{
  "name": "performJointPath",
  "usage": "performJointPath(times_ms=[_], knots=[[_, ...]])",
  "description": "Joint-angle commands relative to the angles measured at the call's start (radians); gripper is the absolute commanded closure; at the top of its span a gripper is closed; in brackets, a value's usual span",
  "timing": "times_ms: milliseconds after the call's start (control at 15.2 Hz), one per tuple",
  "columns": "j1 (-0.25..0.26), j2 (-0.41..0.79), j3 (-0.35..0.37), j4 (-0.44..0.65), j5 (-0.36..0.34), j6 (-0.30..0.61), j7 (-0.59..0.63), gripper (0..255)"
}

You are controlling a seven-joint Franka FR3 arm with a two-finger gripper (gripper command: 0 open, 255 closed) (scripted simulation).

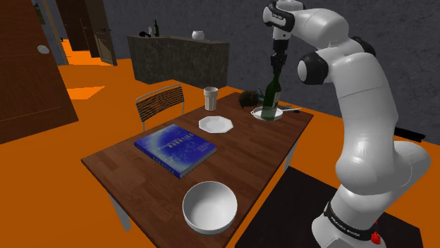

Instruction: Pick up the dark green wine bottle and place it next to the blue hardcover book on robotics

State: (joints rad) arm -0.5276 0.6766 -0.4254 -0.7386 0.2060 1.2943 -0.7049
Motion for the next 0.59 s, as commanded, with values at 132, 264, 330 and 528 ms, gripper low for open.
performJointPath(times_ms=[132, 264, 330, 528], knots=[[0.12, -0.119, -0.007, -0.196, -0.035, 0.074, 0.066, 255], [0.172, -0.163, -0.003, -0.266, -0.05, 0.099, 0.107, 255], [0.196, -0.182, 0.0, -0.295, -0.057, 0.109, 0.127, 255], [0.262, -0.228, 0.012, -0.362, -0.073, 0.131, 0.191, 255]])
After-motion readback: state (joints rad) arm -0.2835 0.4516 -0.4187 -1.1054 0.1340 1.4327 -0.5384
